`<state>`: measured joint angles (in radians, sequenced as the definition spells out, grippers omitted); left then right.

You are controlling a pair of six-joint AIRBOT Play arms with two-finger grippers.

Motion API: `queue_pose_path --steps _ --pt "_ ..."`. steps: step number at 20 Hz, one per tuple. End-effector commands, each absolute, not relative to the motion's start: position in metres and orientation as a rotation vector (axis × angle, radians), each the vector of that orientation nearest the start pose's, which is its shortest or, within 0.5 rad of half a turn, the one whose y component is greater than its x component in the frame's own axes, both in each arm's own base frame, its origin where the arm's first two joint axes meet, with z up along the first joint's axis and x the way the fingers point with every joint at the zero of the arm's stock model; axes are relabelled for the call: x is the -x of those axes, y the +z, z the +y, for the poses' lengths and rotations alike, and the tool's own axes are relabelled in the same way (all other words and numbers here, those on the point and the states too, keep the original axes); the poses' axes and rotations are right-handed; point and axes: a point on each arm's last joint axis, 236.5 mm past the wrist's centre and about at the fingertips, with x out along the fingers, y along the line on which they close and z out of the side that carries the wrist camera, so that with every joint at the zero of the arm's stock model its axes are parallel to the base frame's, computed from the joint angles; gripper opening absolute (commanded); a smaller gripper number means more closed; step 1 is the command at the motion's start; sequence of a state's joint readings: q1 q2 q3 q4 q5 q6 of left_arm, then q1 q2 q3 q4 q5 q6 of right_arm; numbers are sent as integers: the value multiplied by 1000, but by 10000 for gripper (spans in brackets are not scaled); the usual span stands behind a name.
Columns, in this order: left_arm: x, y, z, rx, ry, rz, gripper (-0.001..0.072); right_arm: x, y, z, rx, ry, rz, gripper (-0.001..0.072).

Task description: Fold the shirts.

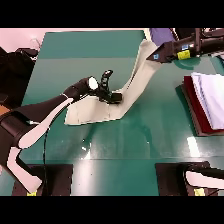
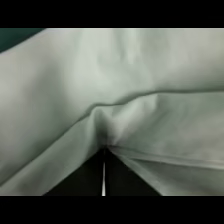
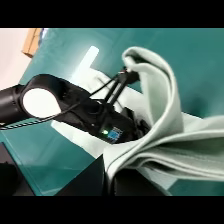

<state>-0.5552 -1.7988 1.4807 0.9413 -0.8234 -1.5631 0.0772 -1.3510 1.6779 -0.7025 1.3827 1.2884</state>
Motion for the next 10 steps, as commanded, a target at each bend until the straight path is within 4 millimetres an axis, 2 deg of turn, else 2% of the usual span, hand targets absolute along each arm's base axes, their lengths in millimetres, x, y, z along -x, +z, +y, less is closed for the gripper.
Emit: queue_pose_path --steps 1,3,4,6,8,10 --pt "-415 -30 -359 320 -656 1251 26 -384 244 236 -299 933 866 17" --pt "-441 9 -323 309 -618 1164 26 -378 246 252 -288 963 859 16" --pt "-453 32 -297 295 -586 1116 27 -374 247 264 -282 984 849 17" --pt "-473 84 -230 263 -492 1006 27 -369 249 296 -278 1027 822 17" --pt "-480 145 -155 231 -379 872 27 -363 240 343 -282 1081 809 17" --pt "-472 201 -96 212 -281 741 27 -355 224 406 -321 1143 791 18"
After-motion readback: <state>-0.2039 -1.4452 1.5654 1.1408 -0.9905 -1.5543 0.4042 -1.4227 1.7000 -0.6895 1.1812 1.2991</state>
